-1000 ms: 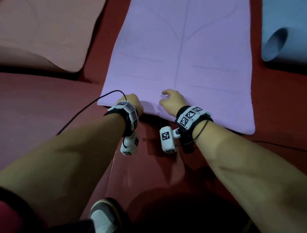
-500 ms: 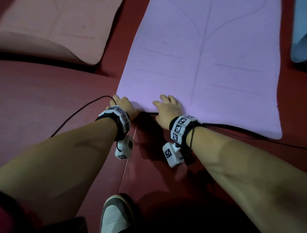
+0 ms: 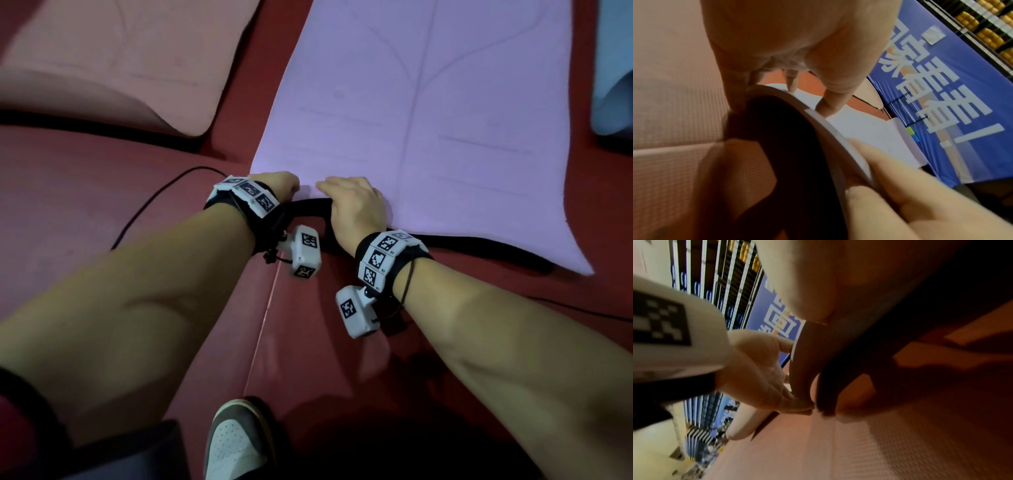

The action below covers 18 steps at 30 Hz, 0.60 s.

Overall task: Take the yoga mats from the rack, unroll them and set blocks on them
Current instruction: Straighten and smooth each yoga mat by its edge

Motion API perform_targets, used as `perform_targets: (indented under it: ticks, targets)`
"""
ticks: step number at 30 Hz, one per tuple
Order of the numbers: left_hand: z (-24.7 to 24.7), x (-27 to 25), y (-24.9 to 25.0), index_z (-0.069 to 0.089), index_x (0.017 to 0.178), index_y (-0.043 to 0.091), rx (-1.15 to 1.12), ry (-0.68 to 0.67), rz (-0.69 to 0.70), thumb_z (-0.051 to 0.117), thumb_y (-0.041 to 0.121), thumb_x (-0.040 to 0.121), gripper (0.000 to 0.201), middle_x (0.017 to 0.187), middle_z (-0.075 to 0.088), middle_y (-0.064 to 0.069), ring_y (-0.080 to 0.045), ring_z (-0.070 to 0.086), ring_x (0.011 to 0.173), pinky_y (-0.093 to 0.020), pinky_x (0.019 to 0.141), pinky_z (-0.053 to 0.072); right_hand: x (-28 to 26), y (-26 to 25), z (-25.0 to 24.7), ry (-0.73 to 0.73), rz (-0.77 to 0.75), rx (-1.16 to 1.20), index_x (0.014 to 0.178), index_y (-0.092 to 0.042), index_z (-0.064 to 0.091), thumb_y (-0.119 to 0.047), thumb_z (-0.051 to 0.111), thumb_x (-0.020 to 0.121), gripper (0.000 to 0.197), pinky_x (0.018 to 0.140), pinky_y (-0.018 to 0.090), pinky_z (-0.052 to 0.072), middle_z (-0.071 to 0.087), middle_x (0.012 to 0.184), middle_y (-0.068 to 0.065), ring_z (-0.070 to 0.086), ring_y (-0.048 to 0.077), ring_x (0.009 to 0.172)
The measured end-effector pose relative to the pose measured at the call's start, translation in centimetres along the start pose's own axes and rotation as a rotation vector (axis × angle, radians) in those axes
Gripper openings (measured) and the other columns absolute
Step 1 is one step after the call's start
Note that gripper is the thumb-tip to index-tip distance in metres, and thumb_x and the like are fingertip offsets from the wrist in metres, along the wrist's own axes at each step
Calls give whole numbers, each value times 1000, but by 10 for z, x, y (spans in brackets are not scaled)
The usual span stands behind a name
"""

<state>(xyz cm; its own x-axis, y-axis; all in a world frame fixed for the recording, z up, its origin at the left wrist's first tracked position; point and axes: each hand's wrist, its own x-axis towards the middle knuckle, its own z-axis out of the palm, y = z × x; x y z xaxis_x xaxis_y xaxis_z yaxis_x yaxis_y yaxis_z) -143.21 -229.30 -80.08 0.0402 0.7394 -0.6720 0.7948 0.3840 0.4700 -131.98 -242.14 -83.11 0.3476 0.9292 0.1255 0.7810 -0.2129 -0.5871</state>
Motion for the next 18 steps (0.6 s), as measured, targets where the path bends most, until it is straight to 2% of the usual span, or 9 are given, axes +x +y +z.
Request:
perform_targets:
  ticks: [1, 3, 4, 6, 8, 10, 12, 16, 18]
  targets:
    - [0, 2, 2, 72, 82, 15, -152, -16, -50, 69, 35, 55, 34, 101, 73, -8, -32, 71, 93, -46, 91, 56, 4, 0, -3, 41, 10, 57, 119, -21, 71, -6, 43, 82, 48, 95, 48, 44, 68, 124, 0, 56, 32, 113]
    - [1, 7, 6, 69, 72, 15, -348, -56, -70, 67, 32, 48, 29, 95, 70, -9, -31, 69, 87, -50, 93, 54, 9, -1, -9, 94, 31, 142, 118, -20, 72, -5, 42, 83, 49, 97, 47, 45, 68, 123, 1, 56, 31, 115]
    - [2, 3, 10, 68, 73, 14, -390, -80, -43, 68, 31, 48, 31, 95, 66, -10, -30, 65, 86, -50, 94, 53, 11, -1, -12, 120, 38, 169, 117, -19, 72, -3, 42, 83, 49, 98, 45, 46, 69, 122, 1, 56, 31, 114]
    - [4, 0, 14, 71, 87, 10, -486, -134, -82, 72, 29, 44, 47, 96, 66, -11, -29, 63, 82, -51, 94, 50, 13, -3, -15, 147, 51, 208, 116, -19, 73, 1, 44, 83, 48, 98, 40, 46, 69, 120, 1, 55, 29, 112]
    - [5, -9, 20, 73, 99, 6, -572, -154, -124, 75, 30, 54, 51, 94, 71, -8, -31, 69, 80, -51, 91, 50, 14, -3, -20, 97, 74, 237, 117, -21, 73, 1, 44, 84, 49, 98, 39, 44, 68, 121, 1, 53, 28, 113]
    - [8, -8, 24, 71, 106, 6, -601, -154, -122, 74, 36, 66, 50, 99, 74, -12, -34, 73, 86, -54, 88, 52, 14, 0, -25, 21, 73, 249, 120, -22, 71, -7, 44, 84, 48, 100, 38, 42, 65, 124, 2, 51, 28, 114]
    - [14, -2, 27, 68, 116, 6, -604, -168, -136, 76, 41, 64, 63, 107, 73, -16, -38, 72, 91, -57, 89, 51, 14, 3, -32, -52, 66, 255, 124, -23, 69, -15, 45, 86, 46, 102, 36, 39, 63, 126, 3, 50, 29, 116]
    - [21, 16, 29, 67, 116, 7, -606, -147, -124, 72, 42, 76, 53, 105, 73, -18, -38, 72, 92, -56, 90, 53, 13, 10, -46, -142, 66, 326, 128, -24, 65, -22, 60, 93, 35, 102, 22, 31, 59, 130, 2, 49, 23, 121]
    - [24, 23, 28, 65, 116, 8, -622, -140, -129, 72, 42, 77, 52, 109, 72, -17, -38, 72, 93, -55, 88, 54, 14, 13, -50, -171, 76, 366, 126, -24, 67, -24, 62, 94, 32, 103, 22, 31, 60, 129, 2, 50, 20, 122]
